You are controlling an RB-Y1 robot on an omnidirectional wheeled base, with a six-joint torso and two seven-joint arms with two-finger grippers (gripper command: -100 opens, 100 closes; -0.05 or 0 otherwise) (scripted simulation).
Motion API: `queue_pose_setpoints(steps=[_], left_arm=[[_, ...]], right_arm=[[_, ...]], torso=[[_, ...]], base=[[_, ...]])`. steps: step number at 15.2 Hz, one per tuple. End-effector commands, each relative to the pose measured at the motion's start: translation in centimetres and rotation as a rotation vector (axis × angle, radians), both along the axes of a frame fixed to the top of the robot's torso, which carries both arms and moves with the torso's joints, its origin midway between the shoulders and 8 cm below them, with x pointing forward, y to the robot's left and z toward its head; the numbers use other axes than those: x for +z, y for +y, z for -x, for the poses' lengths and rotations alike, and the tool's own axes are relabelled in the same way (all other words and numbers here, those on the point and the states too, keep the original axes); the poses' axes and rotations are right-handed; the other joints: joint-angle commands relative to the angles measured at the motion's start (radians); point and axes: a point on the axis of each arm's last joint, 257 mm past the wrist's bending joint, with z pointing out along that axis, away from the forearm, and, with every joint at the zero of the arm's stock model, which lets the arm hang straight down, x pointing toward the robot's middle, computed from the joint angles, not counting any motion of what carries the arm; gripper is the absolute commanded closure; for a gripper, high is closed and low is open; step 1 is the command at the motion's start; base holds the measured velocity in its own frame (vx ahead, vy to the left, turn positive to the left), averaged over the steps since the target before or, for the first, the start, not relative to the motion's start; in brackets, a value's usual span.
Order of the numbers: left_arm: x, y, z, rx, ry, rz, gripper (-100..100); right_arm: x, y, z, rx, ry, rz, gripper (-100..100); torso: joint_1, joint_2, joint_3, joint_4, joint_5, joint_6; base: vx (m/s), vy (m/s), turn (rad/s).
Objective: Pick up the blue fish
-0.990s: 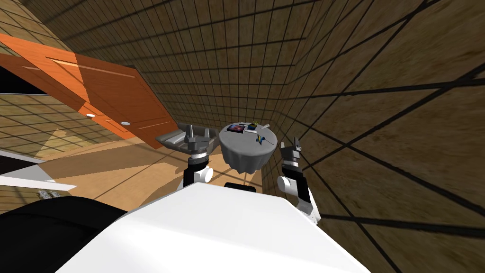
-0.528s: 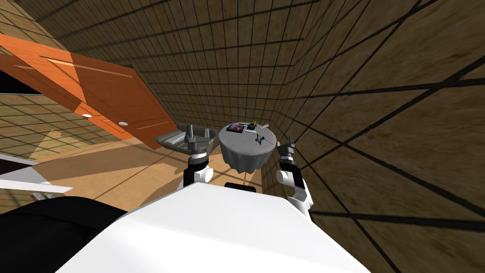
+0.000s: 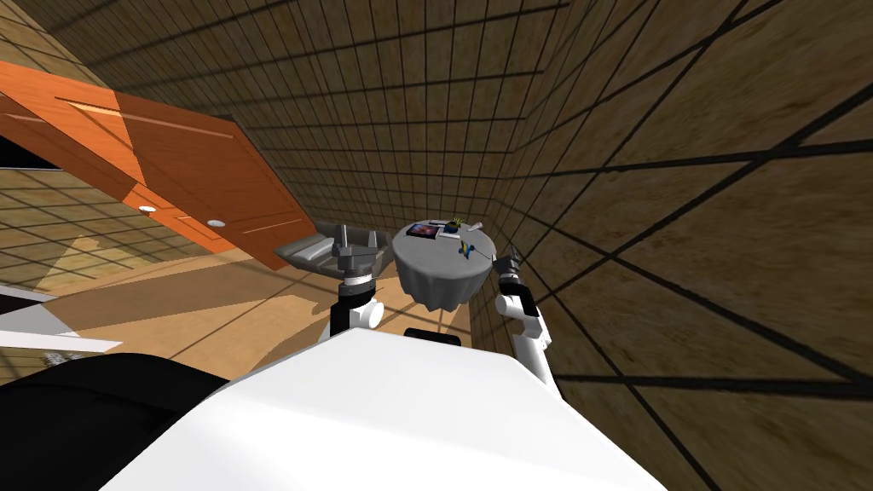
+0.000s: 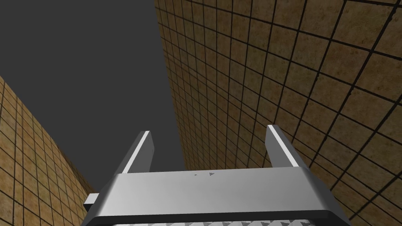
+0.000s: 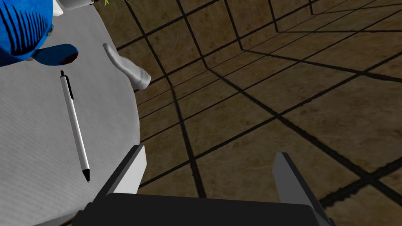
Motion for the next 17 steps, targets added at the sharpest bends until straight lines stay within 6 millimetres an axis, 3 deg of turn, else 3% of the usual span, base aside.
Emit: queue_pose_setpoints(steps=[1, 11, 17], left_arm=[[0.0, 0.0, 0.0, 0.0, 0.0, 0.0, 0], [0.0, 0.0, 0.0, 0.0, 0.0, 0.0, 0], [0.0, 0.0, 0.0, 0.0, 0.0, 0.0, 0]], right_arm=[[-0.9, 0.0, -1.6, 0.015, 0.039, -0.049, -100], [-4.0, -0.5, -6.8, 0.058, 0.17, -0.239, -100], [-6.0, -0.7, -10.7, 0.085, 0.278, -0.438, -100]], torso=[[0.0, 0.0, 0.0, 0.0, 0.0, 0.0], [0.0, 0.0, 0.0, 0.0, 0.0, 0.0], [0.0, 0.0, 0.0, 0.0, 0.0, 0.0]], base=[[-0.008, -0.001, -0.026], [-0.006, -0.001, -0.017], [-0.008, -0.002, -0.024]])
